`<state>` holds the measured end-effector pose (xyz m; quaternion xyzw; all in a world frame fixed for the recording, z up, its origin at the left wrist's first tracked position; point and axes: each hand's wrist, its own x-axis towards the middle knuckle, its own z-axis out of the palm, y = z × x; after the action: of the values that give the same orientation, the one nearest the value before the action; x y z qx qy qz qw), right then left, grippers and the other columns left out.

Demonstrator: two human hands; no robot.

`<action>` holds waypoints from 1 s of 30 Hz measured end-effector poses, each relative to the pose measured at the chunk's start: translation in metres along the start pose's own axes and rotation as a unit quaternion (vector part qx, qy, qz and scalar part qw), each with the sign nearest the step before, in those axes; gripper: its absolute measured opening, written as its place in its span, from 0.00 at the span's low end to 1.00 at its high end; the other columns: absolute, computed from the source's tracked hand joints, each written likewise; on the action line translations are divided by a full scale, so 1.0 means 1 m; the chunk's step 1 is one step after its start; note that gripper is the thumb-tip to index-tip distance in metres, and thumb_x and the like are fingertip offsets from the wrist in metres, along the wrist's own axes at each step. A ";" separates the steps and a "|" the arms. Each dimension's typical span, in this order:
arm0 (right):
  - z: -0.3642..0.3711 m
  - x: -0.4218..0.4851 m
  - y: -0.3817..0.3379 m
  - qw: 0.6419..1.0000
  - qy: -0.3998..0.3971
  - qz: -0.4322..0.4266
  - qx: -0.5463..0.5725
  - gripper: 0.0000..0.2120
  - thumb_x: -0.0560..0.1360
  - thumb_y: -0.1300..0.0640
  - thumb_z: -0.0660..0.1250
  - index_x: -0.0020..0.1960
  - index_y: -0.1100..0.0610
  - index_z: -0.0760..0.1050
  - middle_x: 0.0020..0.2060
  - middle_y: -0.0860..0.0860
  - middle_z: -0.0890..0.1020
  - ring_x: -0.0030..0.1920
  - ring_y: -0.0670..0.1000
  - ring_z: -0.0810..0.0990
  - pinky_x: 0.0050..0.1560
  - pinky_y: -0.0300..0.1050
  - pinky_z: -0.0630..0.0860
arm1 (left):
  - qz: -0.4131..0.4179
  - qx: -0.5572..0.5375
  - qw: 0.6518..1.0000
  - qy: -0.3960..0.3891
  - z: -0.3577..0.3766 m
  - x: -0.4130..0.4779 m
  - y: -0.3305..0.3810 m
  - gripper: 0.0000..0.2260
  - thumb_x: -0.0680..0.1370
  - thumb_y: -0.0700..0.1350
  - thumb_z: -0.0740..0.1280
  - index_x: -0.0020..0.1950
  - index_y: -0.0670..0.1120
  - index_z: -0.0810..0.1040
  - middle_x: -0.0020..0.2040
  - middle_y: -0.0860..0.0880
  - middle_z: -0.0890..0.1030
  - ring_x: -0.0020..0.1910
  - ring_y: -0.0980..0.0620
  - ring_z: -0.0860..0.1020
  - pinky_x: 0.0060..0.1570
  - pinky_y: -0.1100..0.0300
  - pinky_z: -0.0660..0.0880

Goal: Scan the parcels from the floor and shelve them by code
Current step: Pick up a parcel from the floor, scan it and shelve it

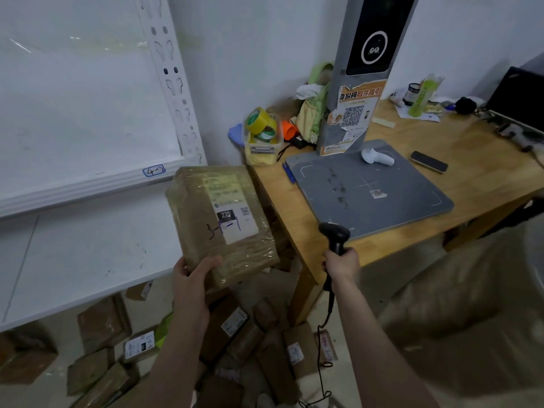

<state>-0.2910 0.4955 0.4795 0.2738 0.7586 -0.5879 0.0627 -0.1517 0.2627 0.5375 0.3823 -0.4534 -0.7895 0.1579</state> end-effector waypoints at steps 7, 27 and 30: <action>-0.001 0.055 -0.001 0.992 0.017 -0.027 -0.123 0.14 0.78 0.63 0.65 0.62 0.59 0.76 0.56 0.57 0.81 0.58 0.58 0.79 0.59 0.54 0.78 | -0.050 -0.030 0.998 -0.023 0.021 0.006 -0.002 0.47 0.53 0.47 0.79 0.72 0.41 0.72 0.64 0.41 0.80 0.59 0.41 0.80 0.41 0.52 0.79; 0.021 0.147 -0.011 0.978 -0.016 0.017 -0.210 0.15 0.78 0.66 0.63 0.63 0.63 0.74 0.57 0.62 0.80 0.58 0.62 0.79 0.58 0.56 0.78 | -0.085 0.015 0.994 -0.065 0.066 0.023 -0.003 0.34 0.60 0.45 0.73 0.66 0.42 0.77 0.56 0.43 0.85 0.51 0.43 0.83 0.36 0.56 0.79; 0.022 0.149 -0.009 0.976 -0.011 0.012 -0.219 0.14 0.77 0.67 0.63 0.63 0.63 0.75 0.57 0.62 0.80 0.58 0.62 0.79 0.56 0.55 0.78 | -0.080 0.015 0.995 -0.066 0.067 0.023 -0.003 0.33 0.60 0.45 0.73 0.66 0.42 0.78 0.55 0.44 0.85 0.49 0.45 0.83 0.35 0.57 0.79</action>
<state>-0.4260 0.5242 0.4185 0.2558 0.8651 -0.4094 0.1363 -0.2167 0.2906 0.5439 0.3666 -0.4430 -0.8160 0.0582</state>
